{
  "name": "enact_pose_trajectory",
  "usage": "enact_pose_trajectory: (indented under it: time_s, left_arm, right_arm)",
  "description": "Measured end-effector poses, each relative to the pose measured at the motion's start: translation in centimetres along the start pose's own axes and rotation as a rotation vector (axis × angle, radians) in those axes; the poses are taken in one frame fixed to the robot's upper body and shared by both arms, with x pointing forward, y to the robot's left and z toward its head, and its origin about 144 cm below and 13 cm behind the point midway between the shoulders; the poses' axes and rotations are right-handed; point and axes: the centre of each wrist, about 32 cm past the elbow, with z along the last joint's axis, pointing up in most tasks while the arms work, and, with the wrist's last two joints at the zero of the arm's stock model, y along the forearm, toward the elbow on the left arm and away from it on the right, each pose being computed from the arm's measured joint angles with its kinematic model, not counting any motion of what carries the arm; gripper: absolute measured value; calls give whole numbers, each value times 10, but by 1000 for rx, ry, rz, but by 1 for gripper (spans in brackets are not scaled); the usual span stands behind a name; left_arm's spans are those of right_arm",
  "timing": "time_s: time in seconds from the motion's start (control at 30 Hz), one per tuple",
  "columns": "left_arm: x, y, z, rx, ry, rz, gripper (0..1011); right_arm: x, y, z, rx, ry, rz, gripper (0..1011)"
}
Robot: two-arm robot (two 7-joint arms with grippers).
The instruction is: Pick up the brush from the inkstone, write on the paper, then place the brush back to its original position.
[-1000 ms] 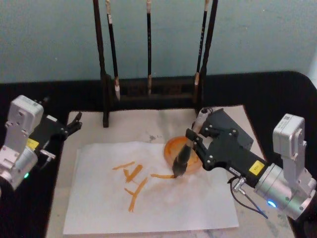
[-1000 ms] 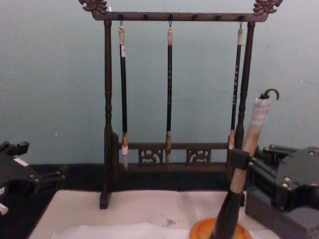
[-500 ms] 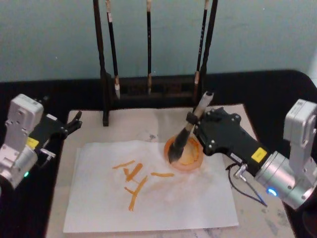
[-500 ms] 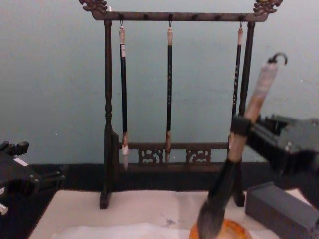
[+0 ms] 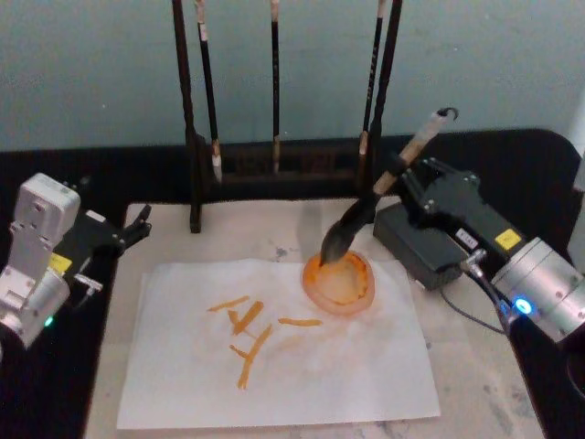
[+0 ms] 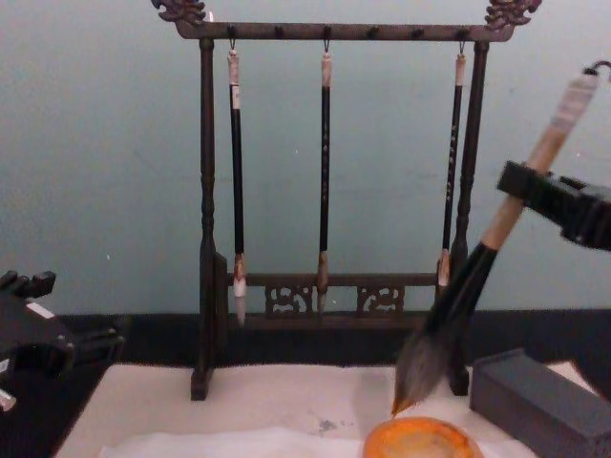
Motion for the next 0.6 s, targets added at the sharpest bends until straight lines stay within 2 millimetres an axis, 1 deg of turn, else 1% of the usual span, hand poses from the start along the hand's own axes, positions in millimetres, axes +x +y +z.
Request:
enact_pose_trajectory:
  time_s: [0.13,0.23,0.53,0.6]
  left_arm:
    - [0,0,0,0,0,0,1010]
    - [0,0,0,0,0,0,1010]
    - [0,0,0,0,0,0,1010]
    - [0,0,0,0,0,0,1010]
  right_arm:
    - [11,0,0,-1,95,-49,158]
    - [22,-2,-3,-3,216,-111,158]
    - [36,-4,-12,-20,432,-242,158]
    - [37,-4,-14,-27,459,-260,158]
